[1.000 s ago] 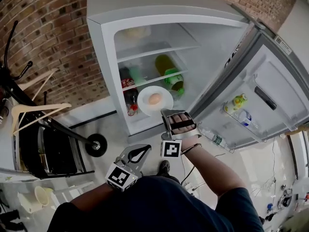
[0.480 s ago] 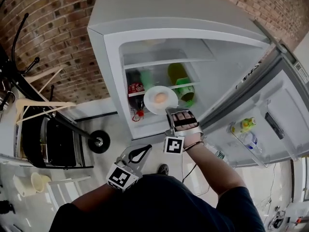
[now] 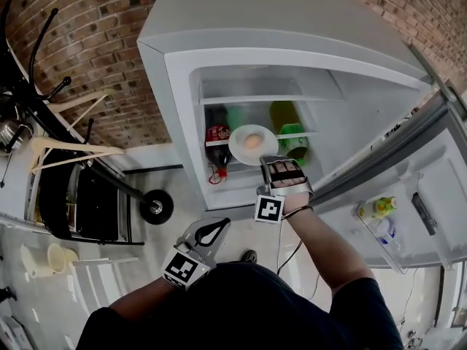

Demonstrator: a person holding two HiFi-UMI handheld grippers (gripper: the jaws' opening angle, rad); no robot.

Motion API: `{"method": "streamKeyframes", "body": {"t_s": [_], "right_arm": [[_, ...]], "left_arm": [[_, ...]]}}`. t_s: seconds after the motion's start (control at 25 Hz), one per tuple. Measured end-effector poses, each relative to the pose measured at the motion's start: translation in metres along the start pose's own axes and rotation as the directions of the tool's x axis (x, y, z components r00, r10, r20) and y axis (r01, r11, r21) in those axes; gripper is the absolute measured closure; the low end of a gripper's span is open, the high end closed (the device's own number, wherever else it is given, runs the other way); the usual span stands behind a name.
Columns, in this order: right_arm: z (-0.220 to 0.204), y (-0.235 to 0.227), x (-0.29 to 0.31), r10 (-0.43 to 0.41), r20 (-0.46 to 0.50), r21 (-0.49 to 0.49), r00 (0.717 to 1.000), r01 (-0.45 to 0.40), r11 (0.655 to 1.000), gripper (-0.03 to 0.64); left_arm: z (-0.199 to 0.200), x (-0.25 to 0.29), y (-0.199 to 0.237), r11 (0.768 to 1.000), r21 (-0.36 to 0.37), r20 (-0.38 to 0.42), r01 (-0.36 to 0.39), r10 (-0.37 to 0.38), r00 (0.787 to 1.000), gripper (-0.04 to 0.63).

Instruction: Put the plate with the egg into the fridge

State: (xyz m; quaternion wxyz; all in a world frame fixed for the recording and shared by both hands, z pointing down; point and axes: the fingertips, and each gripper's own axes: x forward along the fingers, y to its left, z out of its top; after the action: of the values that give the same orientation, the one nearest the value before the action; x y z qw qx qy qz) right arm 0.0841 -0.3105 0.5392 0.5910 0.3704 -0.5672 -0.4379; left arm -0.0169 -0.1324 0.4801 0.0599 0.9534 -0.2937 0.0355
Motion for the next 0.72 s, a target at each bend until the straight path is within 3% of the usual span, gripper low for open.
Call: {"method": "streamKeyframes", "body": {"t_s": [0.32, 0.72], "right_arm": [[0.000, -0.003, 0.027, 0.004, -0.002, -0.024, 1.000, -0.004, 1.000, 0.595], [0.004, -0.005, 0.053, 0.083, -0.006, -0.012, 0.997, -0.083, 0.996, 0.591]], "left_arm": [[-0.004, -0.005, 0.010, 0.999, -0.011, -0.002, -0.032, 0.032, 0.999, 0.591], [-0.007, -0.009, 0.022, 0.998, -0.022, -0.009, -0.053, 0.053, 0.999, 0.591]]}}
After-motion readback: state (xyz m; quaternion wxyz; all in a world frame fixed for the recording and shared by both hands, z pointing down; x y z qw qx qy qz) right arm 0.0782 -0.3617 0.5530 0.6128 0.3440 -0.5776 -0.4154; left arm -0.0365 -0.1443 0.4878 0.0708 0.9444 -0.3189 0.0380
